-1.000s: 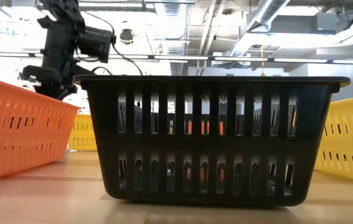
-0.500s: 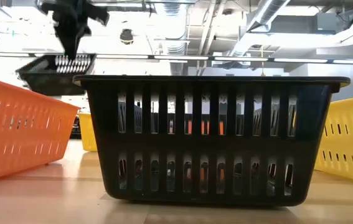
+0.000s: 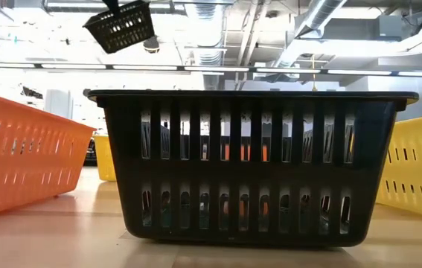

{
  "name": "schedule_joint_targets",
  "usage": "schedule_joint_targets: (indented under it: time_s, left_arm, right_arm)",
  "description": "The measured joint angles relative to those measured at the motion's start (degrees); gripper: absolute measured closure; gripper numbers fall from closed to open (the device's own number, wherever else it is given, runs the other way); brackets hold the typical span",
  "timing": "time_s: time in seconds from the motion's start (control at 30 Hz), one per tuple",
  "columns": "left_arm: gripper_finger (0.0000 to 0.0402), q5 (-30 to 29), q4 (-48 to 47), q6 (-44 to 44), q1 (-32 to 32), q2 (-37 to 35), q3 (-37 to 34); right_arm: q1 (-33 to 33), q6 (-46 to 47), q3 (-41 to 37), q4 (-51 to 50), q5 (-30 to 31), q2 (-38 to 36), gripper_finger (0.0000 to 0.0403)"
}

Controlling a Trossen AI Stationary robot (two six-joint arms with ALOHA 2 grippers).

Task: Stack baskets on shelf by color
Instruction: Put the left black bin on the shelf

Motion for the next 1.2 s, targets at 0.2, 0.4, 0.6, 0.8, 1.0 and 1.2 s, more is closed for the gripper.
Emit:
schedule_joint_targets:
  time_s: [0.2,0.4,0.6,0.8,1.0,1.2]
  left_arm:
    - [0.0401,1.69,0.82,6.75,0.43,4.85,3.93]
    - [0.0402,4.53,1.13,16.67,2.56,14.06,12.55]
    - [0.0401,8.3,2.65,24.57,6.9,25.31,27.57]
    - [0.0401,14.05,9.67,28.22,13.21,30.56,29.05]
    - [0.0401,16.69,13.16,26.18,17.51,35.94,29.27]
    - [0.0401,18.63,16.18,27.0,19.43,41.32,29.3]
  right_arm:
    - [-0.51,-0.36,0.0,-1.53,3.12,-1.19,0.0397]
    - [-0.51,2.34,0.04,-6.06,8.13,-1.97,0.04]
    - [-0.51,7.39,0.02,-13.15,14.55,-2.17,0.04]
    - [-0.57,9.63,0.0,-20.29,16.51,-4.6,0.0401]
    - [-0.54,9.69,0.02,-24.08,16.51,-7.35,0.0402]
    - [-0.51,9.83,0.02,-27.59,16.48,-9.05,0.0402]
